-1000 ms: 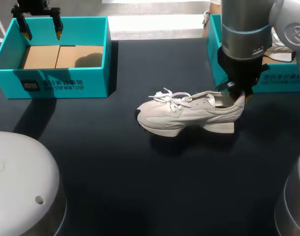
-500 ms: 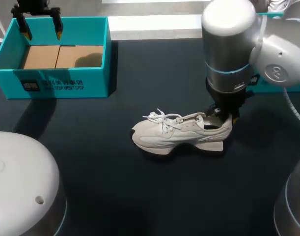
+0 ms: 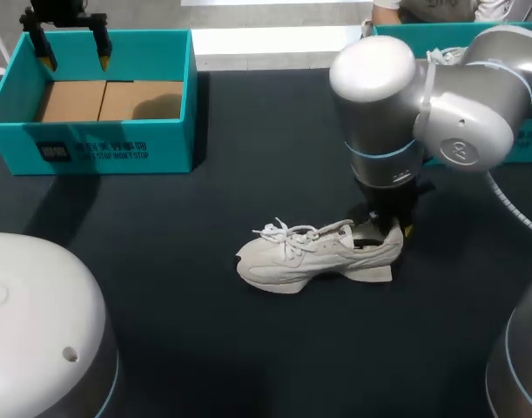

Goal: Take the shoe out of the shoebox, open the shoe tongue, remove and reinsert the insole, then place the shoe into the shoebox

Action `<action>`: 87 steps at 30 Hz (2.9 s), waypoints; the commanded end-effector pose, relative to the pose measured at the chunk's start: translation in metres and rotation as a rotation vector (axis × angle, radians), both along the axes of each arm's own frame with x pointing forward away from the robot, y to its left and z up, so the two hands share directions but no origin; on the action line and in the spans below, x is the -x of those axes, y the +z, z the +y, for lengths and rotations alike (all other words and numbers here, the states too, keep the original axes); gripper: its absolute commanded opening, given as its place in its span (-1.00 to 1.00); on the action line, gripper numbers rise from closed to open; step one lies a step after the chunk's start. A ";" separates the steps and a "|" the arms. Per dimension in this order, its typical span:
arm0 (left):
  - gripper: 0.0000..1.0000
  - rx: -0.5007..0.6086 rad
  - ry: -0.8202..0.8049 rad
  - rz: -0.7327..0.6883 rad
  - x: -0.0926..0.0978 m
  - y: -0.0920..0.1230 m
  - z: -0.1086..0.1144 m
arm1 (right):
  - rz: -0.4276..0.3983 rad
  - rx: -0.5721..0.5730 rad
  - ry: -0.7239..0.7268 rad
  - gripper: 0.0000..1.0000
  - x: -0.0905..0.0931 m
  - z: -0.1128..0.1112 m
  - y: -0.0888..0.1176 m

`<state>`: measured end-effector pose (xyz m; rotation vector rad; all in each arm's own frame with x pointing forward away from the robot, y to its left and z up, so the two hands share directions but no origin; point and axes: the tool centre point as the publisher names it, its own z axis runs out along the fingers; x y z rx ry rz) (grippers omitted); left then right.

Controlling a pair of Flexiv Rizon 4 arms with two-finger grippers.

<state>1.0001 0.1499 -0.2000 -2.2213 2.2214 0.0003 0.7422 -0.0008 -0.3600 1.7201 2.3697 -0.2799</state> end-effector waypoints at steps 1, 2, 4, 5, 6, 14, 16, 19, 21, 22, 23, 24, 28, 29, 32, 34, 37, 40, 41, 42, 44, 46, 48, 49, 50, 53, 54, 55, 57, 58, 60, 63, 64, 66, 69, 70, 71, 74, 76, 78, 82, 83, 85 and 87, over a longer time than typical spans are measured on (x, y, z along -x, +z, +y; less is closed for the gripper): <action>1.00 0.000 0.000 0.000 0.000 0.000 0.000 | 0.024 -0.007 -0.004 1.00 -0.008 0.002 0.004; 1.00 0.000 0.000 0.000 0.000 0.000 0.000 | 0.026 -0.011 -0.005 1.00 -0.008 0.001 0.008; 1.00 0.000 0.000 0.000 0.000 0.000 0.000 | 0.040 -0.040 0.004 1.00 -0.008 0.000 0.016; 1.00 0.000 0.000 0.000 0.000 0.000 0.000 | 0.044 -0.057 0.013 1.00 -0.007 -0.001 0.022; 1.00 0.000 0.000 0.000 0.000 0.000 0.000 | 0.039 -0.067 0.030 1.00 -0.005 -0.001 0.028; 1.00 0.000 0.000 0.000 0.000 0.000 0.000 | 0.078 -0.263 0.369 1.00 0.002 -0.002 0.074; 1.00 0.000 0.000 0.000 0.000 0.000 0.000 | 0.219 -0.390 0.584 1.00 0.006 -0.002 0.087; 1.00 0.000 0.000 0.000 0.000 0.000 0.000 | 0.219 -0.390 0.584 1.00 0.006 -0.002 0.087; 1.00 0.000 0.000 0.000 0.000 0.000 0.000 | 0.219 -0.390 0.584 1.00 0.006 -0.002 0.087; 1.00 0.000 0.000 0.000 0.000 0.000 0.000 | 0.219 -0.390 0.584 1.00 0.006 -0.002 0.087; 1.00 0.000 0.000 0.000 0.000 0.000 0.000 | 0.219 -0.390 0.584 1.00 0.006 -0.002 0.087; 1.00 0.000 0.000 0.000 0.000 0.000 0.000 | 0.219 -0.390 0.584 1.00 0.006 -0.002 0.087; 1.00 0.000 0.000 0.000 0.000 0.000 0.000 | 0.219 -0.390 0.584 1.00 0.006 -0.002 0.087; 1.00 0.000 0.000 0.000 0.000 0.000 0.000 | 0.219 -0.390 0.584 1.00 0.006 -0.002 0.087; 1.00 0.000 0.000 0.000 0.000 0.000 0.000 | 0.219 -0.390 0.584 1.00 0.006 -0.002 0.087; 1.00 0.000 0.000 0.000 0.000 0.000 0.000 | 0.106 -0.527 0.743 1.00 0.005 -0.012 0.085; 1.00 0.000 0.000 0.000 0.000 0.000 0.000 | -0.068 -0.504 0.928 1.00 0.004 -0.019 0.083; 1.00 0.000 0.000 0.000 0.000 0.000 0.000 | -0.155 -0.523 1.061 1.00 0.003 -0.022 0.084; 1.00 0.000 0.000 0.000 0.000 0.000 0.000 | -0.172 -0.527 1.083 1.00 0.002 -0.022 0.083; 1.00 0.000 0.000 0.000 0.000 0.000 0.000 | -0.189 -0.556 1.139 1.00 0.003 -0.023 0.083; 1.00 0.000 0.000 0.000 0.000 0.000 0.000 | -0.201 -0.548 1.167 1.00 0.002 -0.022 0.082; 1.00 0.000 0.000 0.000 0.000 0.000 0.000 | -0.183 -0.554 1.221 1.00 0.004 -0.023 0.080; 1.00 0.000 0.000 0.000 0.000 0.000 0.000 | -0.183 -0.554 1.221 1.00 0.004 -0.023 0.080; 1.00 0.000 0.000 0.000 0.000 0.000 0.000 | -0.183 -0.554 1.221 1.00 0.004 -0.023 0.080; 1.00 0.000 0.000 0.000 0.000 0.000 0.000 | -0.183 -0.554 1.221 1.00 0.004 -0.023 0.080; 1.00 0.000 0.000 0.000 0.000 0.000 0.000 | -0.183 -0.554 1.221 1.00 0.004 -0.023 0.080; 1.00 0.000 0.000 0.000 0.000 0.000 0.000 | -0.183 -0.554 1.221 1.00 0.004 -0.023 0.080; 1.00 0.000 0.000 0.000 0.000 0.000 0.000 | -0.183 -0.554 1.221 1.00 0.004 -0.023 0.080; 1.00 0.000 0.000 0.000 0.000 0.000 0.000 | -0.183 -0.554 1.221 1.00 0.004 -0.023 0.080; 1.00 0.000 0.000 0.000 0.000 0.000 0.000 | -0.183 -0.554 1.221 1.00 0.004 -0.023 0.080; 1.00 0.000 0.000 0.000 0.000 0.000 0.000 | -0.208 -0.587 1.235 1.00 0.004 -0.026 0.075; 1.00 0.000 0.000 0.000 0.000 0.000 0.000 | -0.247 -0.708 1.232 1.00 0.003 -0.035 0.068; 1.00 0.000 0.000 0.000 0.000 0.000 0.000 | -0.280 -0.721 1.233 1.00 0.005 -0.039 0.069; 1.00 0.000 0.000 0.000 0.000 0.000 0.000 | -0.282 -0.740 1.248 1.00 0.005 -0.046 0.066; 1.00 0.000 0.000 0.000 0.000 0.000 0.000 | -0.314 -0.792 1.241 1.00 0.005 -0.054 0.062; 1.00 0.000 0.000 0.000 0.000 0.000 0.000 | -0.327 -0.789 1.243 1.00 0.005 -0.057 0.061; 1.00 0.000 0.000 0.000 0.000 0.000 0.000 | -0.328 -0.797 1.244 1.00 0.004 -0.059 0.059; 1.00 0.000 0.000 0.000 0.000 0.000 0.000 | -0.353 -0.821 1.247 1.00 0.001 -0.064 0.056; 1.00 0.000 0.000 0.000 0.000 0.000 0.000 | -0.369 -0.847 1.242 1.00 0.001 -0.066 0.054; 1.00 0.000 0.000 0.000 0.000 0.000 0.000 | -0.390 -0.862 1.250 1.00 0.002 -0.067 0.050; 1.00 0.000 0.000 0.000 0.000 0.000 0.000 | -0.423 -0.911 1.257 1.00 0.007 -0.070 0.034; 1.00 0.000 0.000 0.000 0.000 0.000 0.000 | -0.438 -0.916 1.270 1.00 0.008 -0.070 0.032; 1.00 0.000 0.000 0.000 0.000 0.000 0.000 | -0.466 -0.911 1.307 1.00 0.011 -0.069 0.026; 1.00 0.000 0.000 0.000 0.000 0.000 0.000 | -0.473 -0.944 1.297 1.00 0.010 -0.069 0.020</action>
